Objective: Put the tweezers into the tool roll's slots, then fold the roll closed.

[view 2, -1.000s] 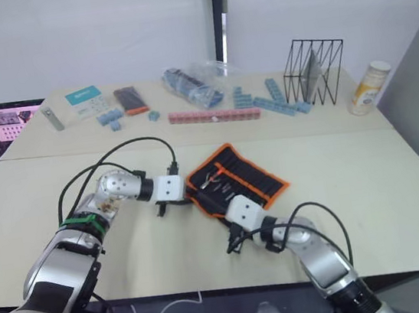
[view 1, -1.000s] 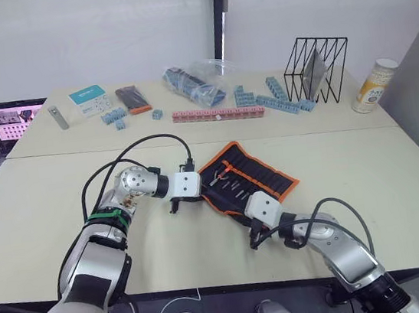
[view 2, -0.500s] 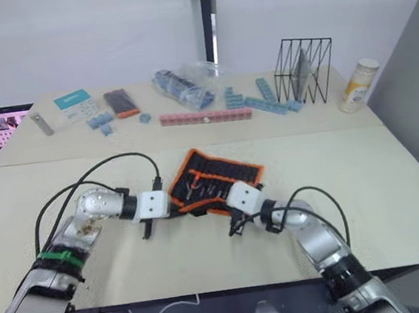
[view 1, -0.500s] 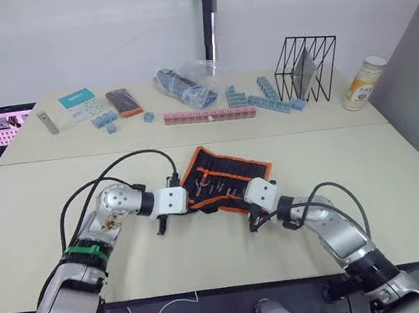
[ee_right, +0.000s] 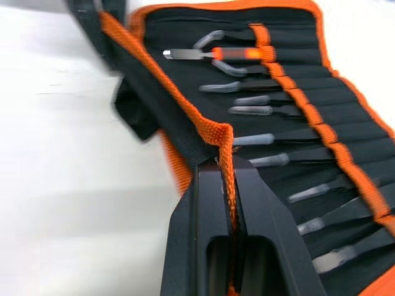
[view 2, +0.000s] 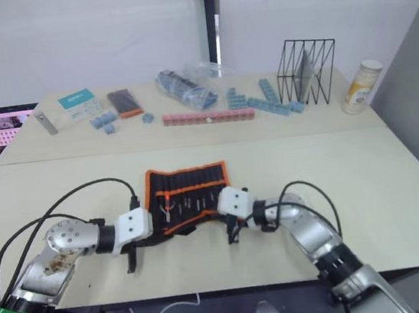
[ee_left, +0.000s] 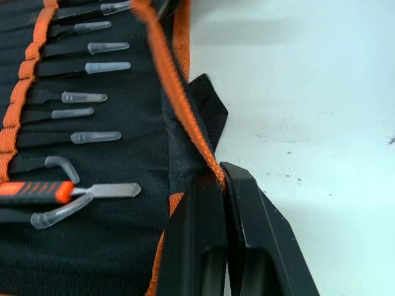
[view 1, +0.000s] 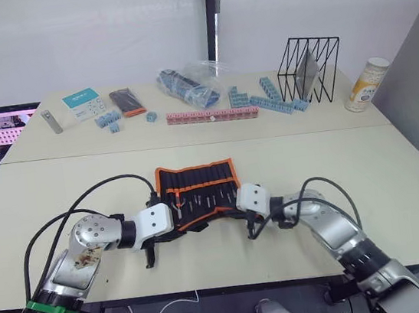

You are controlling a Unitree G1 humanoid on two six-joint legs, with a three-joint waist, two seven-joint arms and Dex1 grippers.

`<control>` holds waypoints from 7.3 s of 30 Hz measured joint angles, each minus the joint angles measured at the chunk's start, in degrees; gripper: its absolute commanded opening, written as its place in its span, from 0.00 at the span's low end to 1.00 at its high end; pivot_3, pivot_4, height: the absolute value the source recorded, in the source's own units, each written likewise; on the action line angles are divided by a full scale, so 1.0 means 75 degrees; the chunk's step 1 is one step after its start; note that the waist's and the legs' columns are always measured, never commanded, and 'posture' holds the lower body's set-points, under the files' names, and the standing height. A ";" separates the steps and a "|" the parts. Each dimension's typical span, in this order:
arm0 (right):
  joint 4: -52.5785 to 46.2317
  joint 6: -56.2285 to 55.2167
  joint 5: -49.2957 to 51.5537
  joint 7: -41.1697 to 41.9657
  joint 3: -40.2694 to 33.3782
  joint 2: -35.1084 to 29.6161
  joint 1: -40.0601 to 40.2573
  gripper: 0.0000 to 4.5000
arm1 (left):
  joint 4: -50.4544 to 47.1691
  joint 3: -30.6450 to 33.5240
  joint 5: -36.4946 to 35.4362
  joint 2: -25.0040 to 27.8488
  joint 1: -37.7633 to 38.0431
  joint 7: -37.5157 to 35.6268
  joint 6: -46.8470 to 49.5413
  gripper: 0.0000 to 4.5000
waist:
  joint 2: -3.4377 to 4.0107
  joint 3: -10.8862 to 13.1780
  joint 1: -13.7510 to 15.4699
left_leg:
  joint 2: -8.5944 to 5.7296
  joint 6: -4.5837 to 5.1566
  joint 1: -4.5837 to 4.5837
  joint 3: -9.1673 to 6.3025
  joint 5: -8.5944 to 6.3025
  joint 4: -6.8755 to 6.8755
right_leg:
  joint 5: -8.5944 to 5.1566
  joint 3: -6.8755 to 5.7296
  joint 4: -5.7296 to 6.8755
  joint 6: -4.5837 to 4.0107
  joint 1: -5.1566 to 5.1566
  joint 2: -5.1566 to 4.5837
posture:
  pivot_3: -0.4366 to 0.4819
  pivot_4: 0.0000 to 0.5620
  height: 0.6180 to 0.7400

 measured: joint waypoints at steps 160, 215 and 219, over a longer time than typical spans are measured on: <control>0.0041 0.7888 0.3968 -0.2000 -0.3865 0.1090 -0.0759 1.00 | -0.0943 0.3696 -0.3175 0.0133 0.2626 0.1303 0.2203 0.99 | 0.0005 0.0040 -0.0027 | -0.0008 -0.0004 -0.0039 -0.0022 -0.0007 -0.0024 | -0.0020 -0.0005 -0.0058 -0.0054 -0.0040 -0.0003 | 0.48 0.27 1.00; 0.1151 0.7011 0.4154 -0.3630 -0.3614 0.3311 -0.1436 0.00 | -0.0131 0.2802 -0.2548 0.0026 0.2181 0.1212 0.1517 1.00 | 0.0012 0.0044 -0.0123 | 0.0000 -0.0003 -0.0017 -0.0022 -0.0007 -0.0025 | -0.0016 -0.0011 -0.0032 -0.0057 -0.0031 0.0001 | 0.48 0.27 1.00; 0.1352 0.6841 0.3949 -0.3294 -0.3255 0.3145 -0.1509 0.13 | -0.0167 0.2805 -0.2557 0.0082 0.2179 0.1183 0.1645 1.00 | 0.0012 0.0044 -0.0231 | 0.0001 -0.0008 -0.0001 -0.0022 -0.0009 -0.0026 | -0.0017 -0.0011 -0.0034 -0.0059 -0.0018 0.0001 | 0.48 0.27 1.00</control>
